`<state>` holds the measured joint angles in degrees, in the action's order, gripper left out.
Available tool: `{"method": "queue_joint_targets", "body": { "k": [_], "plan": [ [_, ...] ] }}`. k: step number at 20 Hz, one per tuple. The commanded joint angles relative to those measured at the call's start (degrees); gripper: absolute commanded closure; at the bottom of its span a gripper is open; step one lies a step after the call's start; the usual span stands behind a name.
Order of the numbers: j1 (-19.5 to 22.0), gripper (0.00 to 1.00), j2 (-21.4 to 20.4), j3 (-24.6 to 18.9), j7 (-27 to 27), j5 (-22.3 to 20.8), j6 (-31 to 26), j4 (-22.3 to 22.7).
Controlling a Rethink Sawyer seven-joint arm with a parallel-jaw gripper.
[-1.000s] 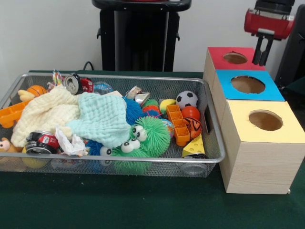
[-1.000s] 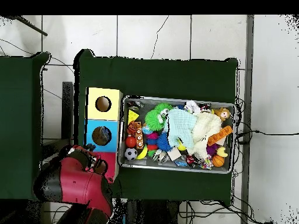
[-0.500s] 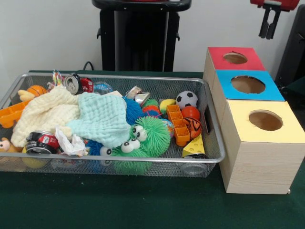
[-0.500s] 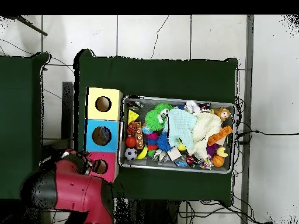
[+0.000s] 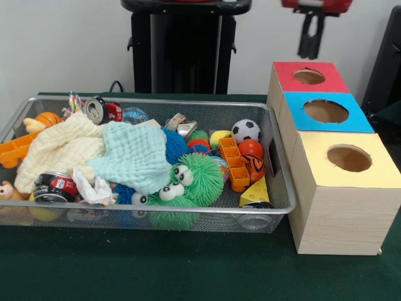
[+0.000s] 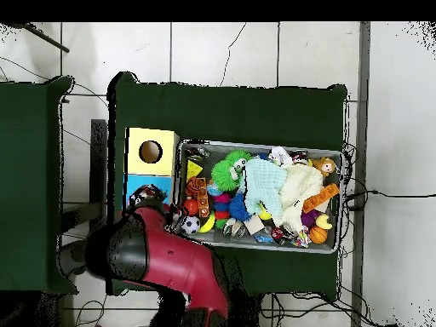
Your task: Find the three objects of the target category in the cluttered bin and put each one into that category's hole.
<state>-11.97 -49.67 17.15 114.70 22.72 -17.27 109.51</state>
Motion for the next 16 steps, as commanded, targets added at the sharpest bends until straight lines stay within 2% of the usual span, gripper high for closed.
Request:
{"method": "queue_joint_targets", "body": {
  "k": [1, 6, 9, 16],
  "plan": [
    [13.4, 1.0, -1.7, -15.2, -8.1, -10.2, 7.7, 9.9],
    [20.6, 1.0, -2.1, -21.2, -5.3, -18.0, 10.8, 12.4],
    [23.0, 1.0, -1.6, -23.1, -3.7, -22.5, 12.7, 12.9],
    [22.9, 1.0, -0.4, -21.4, -1.0, -32.1, 14.9, 12.7]
  ]
}}
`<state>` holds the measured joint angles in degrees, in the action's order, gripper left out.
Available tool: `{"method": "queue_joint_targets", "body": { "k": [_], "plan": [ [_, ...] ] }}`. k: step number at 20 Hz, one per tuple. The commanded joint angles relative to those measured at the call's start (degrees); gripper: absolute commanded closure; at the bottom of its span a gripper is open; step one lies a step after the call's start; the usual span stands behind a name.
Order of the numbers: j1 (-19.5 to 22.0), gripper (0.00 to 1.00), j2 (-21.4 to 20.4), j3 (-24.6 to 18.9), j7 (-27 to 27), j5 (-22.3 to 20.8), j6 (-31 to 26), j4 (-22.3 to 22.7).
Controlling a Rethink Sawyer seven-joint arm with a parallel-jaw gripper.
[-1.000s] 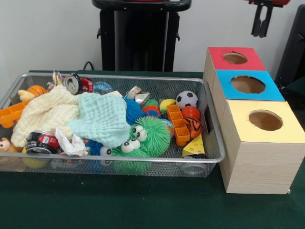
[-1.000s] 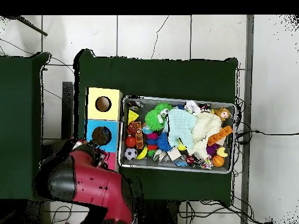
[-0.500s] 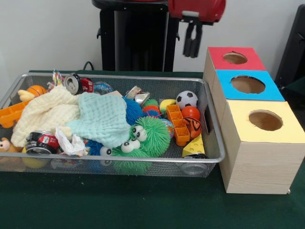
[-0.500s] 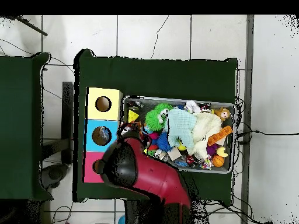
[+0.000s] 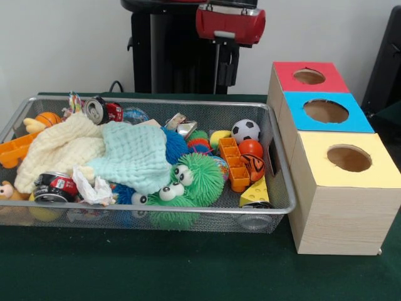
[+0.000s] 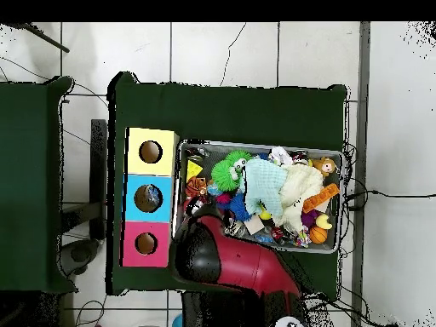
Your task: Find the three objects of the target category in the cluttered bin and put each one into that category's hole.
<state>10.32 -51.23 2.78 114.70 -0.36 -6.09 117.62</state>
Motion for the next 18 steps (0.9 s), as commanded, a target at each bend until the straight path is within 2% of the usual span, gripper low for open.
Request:
{"method": "queue_joint_targets", "body": {
  "k": [1, 7, 13, 18],
  "plan": [
    [0.5, 1.0, 1.3, -6.6, -0.8, -10.3, 4.2, 4.5],
    [2.6, 1.0, 1.7, -8.2, 0.0, -17.4, 7.0, 5.6],
    [8.8, 1.0, -0.8, -12.7, 1.7, -20.7, 5.6, 8.0],
    [14.5, 1.0, -2.0, -16.2, 0.6, -22.9, 4.4, 9.3]
  ]
}}
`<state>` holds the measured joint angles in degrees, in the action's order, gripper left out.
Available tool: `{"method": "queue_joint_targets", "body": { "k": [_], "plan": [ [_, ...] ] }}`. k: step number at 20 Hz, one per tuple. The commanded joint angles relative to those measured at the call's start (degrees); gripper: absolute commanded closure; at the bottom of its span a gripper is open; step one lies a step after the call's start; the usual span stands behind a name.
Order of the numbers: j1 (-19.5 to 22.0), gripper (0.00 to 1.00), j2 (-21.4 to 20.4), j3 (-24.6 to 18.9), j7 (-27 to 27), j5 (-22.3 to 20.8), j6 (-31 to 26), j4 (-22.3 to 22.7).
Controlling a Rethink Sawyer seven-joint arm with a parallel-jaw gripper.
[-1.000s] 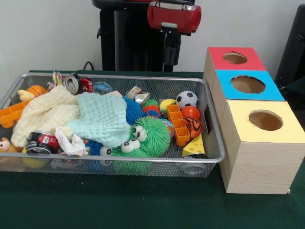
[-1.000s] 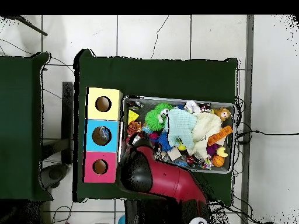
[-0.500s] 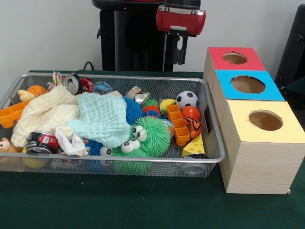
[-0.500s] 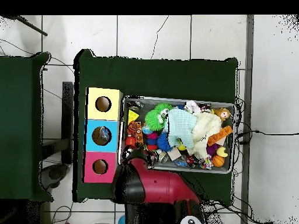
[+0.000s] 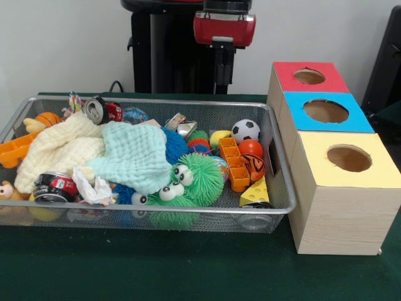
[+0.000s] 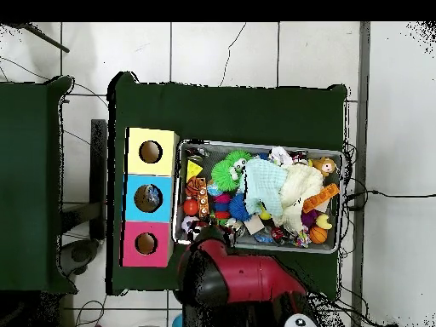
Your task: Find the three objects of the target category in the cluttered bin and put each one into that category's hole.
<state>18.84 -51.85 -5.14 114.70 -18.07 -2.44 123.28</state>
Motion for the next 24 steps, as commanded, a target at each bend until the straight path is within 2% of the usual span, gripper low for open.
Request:
{"method": "queue_joint_targets", "body": {
  "k": [1, 6, 10, 19, 24],
  "plan": [
    [7.3, 1.0, -1.7, -9.4, 0.1, -5.5, 0.0, 3.8],
    [14.1, 1.0, -3.6, -15.2, -2.7, -6.2, -4.0, 4.1],
    [17.9, 1.0, -4.0, -18.4, -4.4, -6.8, -5.9, 4.0],
    [21.7, 1.0, -3.7, -21.6, -5.3, -7.6, -8.0, 3.2],
    [26.0, 1.0, -3.0, -24.5, -7.0, -8.7, -9.5, 2.4]
  ]
}}
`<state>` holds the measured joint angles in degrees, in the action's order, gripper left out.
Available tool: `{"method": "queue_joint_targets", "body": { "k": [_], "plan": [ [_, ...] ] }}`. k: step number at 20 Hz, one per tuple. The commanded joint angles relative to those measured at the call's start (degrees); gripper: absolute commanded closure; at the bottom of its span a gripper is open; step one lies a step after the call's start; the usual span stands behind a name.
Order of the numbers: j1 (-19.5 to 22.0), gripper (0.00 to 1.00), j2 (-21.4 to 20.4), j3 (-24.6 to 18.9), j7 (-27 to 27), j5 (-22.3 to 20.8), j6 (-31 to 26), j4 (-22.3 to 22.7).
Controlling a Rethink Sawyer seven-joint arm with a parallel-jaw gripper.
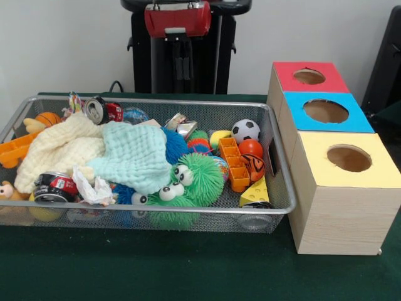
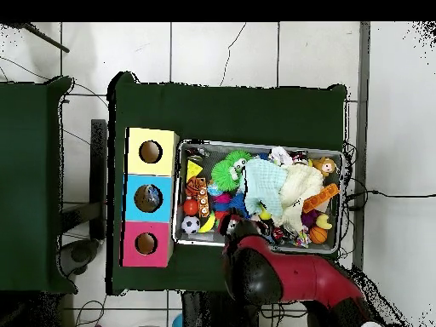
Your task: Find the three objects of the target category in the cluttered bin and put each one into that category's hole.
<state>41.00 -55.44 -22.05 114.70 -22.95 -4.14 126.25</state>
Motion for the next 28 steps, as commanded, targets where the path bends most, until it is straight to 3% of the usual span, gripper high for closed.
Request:
{"method": "queue_joint_targets", "body": {
  "k": [1, 13, 20, 21, 28],
  "plan": [
    [4.5, 1.0, 0.9, -7.9, -7.1, -4.3, -8.0, -0.8],
    [14.8, 1.0, 2.7, -15.5, -11.1, -6.3, -13.8, -3.4],
    [12.8, 1.0, 2.3, -14.4, -8.5, -8.5, -14.7, -4.7],
    [12.5, 0.0, 2.1, -14.2, -7.6, -8.8, -14.8, -4.8],
    [11.2, 0.0, 1.8, -13.6, -6.4, -9.2, -15.1, -5.3]
  ]
}}
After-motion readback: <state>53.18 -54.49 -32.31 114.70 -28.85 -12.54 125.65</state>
